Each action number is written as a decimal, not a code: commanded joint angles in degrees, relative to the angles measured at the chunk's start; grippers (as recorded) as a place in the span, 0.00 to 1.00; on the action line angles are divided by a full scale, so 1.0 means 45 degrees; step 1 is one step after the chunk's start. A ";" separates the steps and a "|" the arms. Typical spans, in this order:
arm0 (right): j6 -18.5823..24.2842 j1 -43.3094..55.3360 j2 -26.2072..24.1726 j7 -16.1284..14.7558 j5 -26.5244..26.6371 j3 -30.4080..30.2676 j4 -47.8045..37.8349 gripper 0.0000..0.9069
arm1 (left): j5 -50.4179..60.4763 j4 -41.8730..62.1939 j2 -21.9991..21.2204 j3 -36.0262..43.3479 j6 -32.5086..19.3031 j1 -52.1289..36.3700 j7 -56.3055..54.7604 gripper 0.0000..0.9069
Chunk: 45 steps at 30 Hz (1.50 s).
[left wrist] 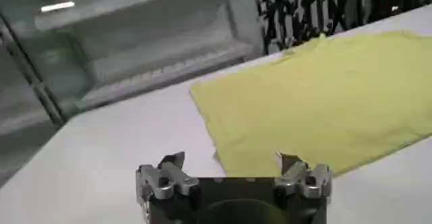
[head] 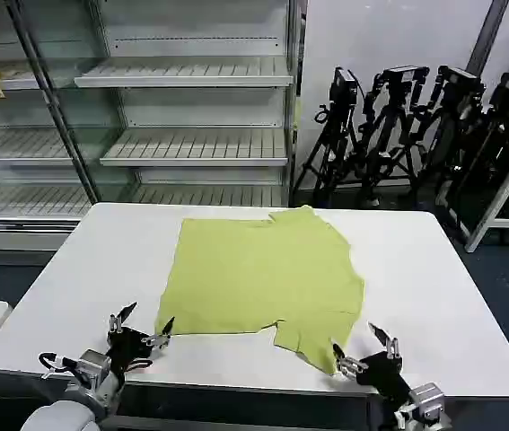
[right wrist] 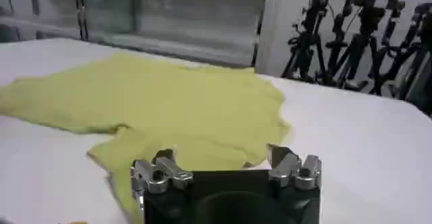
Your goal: Fold and organize the clothes.
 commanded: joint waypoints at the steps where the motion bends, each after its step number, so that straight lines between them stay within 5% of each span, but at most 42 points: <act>1: -0.0507 -0.0393 0.0131 0.0615 -0.0252 -0.0426 0.0244 1.00 | -0.1416 0.0097 0.0251 -0.0214 0.0838 0.0201 -0.0277 1.00; 3: -0.0656 -0.0407 0.0118 0.0656 -0.0206 -0.0490 0.0262 0.99 | -0.1447 0.0094 0.0222 -0.0209 0.0837 0.0245 -0.0317 0.92; 4: -0.0681 -0.0389 0.0083 0.0604 -0.0194 -0.0498 0.0224 0.57 | -0.1476 0.0116 0.0210 -0.0196 0.0838 0.0251 -0.0363 0.16; 5: -0.0700 -0.0329 0.0074 0.0586 -0.0182 -0.0541 0.0166 0.32 | -0.1475 0.0185 0.0199 -0.0168 0.0830 0.0229 -0.0431 0.02; 6: -0.0700 -0.0283 0.0083 0.0577 -0.0177 -0.0579 0.0145 0.07 | -0.1470 0.0239 0.0196 -0.0146 0.0828 0.0216 -0.0452 0.02; 8: -0.0800 -0.0078 0.0135 0.0535 -0.0097 -0.0735 0.0036 0.00 | -0.1581 0.0336 0.0168 -0.0105 0.0829 0.0179 -0.0612 0.01; 25: -0.1541 0.0374 -0.0058 0.0478 0.0995 -0.0932 -0.0103 0.00 | -0.1800 0.0347 0.0035 0.0375 0.0830 0.0135 -0.0346 0.01; 33: -0.0129 0.0636 0.0189 0.0148 0.0549 -0.1058 -0.0106 0.00 | -0.2038 0.0046 0.0231 0.0443 0.0440 -0.0357 -0.0197 0.01; 39: -0.0016 0.2230 0.0021 0.0036 0.1214 -0.0244 -0.0006 0.00 | -0.2034 0.0015 0.0196 0.0579 0.0401 -0.1710 -0.0201 0.01; 45: -0.0267 0.5413 0.0555 0.0344 0.2024 -0.0595 -0.1863 0.00 | -0.2028 0.1312 -0.0018 0.1156 0.0223 -0.3712 -0.0261 0.01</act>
